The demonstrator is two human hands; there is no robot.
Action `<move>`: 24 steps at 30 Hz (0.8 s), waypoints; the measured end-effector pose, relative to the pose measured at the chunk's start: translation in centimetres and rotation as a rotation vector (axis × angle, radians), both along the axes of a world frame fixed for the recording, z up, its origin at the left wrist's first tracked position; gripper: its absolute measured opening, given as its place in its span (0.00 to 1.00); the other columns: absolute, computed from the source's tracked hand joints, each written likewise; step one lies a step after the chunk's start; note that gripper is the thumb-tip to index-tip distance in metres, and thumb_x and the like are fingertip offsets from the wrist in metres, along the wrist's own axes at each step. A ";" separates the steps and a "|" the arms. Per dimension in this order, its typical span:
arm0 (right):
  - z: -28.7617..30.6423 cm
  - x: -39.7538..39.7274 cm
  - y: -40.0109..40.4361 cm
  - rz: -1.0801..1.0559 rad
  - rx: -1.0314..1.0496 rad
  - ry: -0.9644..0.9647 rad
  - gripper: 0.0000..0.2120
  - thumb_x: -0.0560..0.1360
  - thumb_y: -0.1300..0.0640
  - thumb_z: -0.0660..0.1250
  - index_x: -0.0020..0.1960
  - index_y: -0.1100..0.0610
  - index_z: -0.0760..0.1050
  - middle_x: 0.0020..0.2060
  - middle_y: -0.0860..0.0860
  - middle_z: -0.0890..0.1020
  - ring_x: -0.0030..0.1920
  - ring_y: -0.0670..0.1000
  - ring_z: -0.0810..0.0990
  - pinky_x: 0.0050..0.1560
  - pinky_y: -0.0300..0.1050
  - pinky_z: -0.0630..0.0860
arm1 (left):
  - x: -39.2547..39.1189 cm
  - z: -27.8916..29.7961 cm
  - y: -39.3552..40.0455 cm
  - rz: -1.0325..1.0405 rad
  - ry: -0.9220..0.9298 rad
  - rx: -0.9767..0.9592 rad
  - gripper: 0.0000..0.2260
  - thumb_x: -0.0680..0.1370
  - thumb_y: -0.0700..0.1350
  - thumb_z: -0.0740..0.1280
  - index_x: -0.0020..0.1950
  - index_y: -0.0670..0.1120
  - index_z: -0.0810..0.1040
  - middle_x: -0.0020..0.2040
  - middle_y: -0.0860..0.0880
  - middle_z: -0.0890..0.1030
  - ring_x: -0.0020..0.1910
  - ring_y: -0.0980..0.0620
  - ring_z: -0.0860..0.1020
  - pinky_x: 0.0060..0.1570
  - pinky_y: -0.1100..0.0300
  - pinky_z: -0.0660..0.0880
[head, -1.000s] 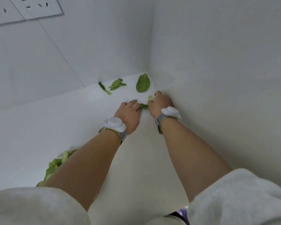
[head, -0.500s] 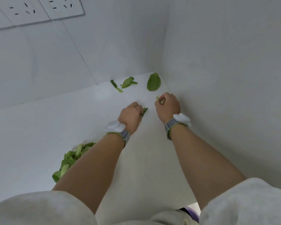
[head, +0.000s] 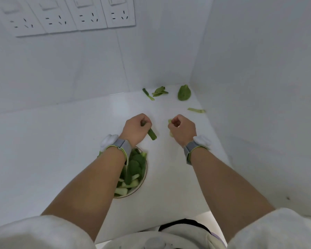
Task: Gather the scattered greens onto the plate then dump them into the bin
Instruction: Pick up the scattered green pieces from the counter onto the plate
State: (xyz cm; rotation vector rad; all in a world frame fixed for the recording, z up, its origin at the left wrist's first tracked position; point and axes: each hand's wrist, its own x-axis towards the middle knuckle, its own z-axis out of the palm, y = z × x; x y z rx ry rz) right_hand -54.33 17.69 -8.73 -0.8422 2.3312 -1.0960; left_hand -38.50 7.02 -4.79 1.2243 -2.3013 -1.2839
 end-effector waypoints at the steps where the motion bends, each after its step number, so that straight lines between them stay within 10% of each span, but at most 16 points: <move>1: 0.1 0.5 0.0 0.007 -0.017 -0.029 0.03 0.71 0.51 0.68 0.41 0.50 0.76 0.35 0.45 0.81 0.34 0.43 0.79 0.36 0.37 0.74 | 0.5 0.1 -0.1 -0.012 0.010 0.025 0.06 0.77 0.44 0.63 0.47 0.49 0.80 0.44 0.50 0.83 0.40 0.54 0.76 0.40 0.64 0.71; 8: 1.4 9.3 -1.0 0.135 -0.126 -0.144 0.05 0.69 0.54 0.69 0.44 0.46 0.78 0.32 0.47 0.81 0.30 0.38 0.75 0.29 0.27 0.68 | 9.9 0.6 -0.6 -0.021 -0.018 0.018 0.02 0.76 0.47 0.69 0.47 0.50 0.80 0.35 0.52 0.78 0.36 0.54 0.75 0.42 0.60 0.73; 24: 0.7 15.3 -0.2 0.359 -0.061 0.027 0.02 0.71 0.47 0.69 0.41 0.44 0.79 0.33 0.39 0.80 0.35 0.38 0.76 0.37 0.32 0.69 | 16.9 -0.2 0.6 -0.071 -0.233 -0.213 0.10 0.77 0.49 0.69 0.56 0.48 0.79 0.52 0.47 0.75 0.49 0.48 0.75 0.55 0.54 0.74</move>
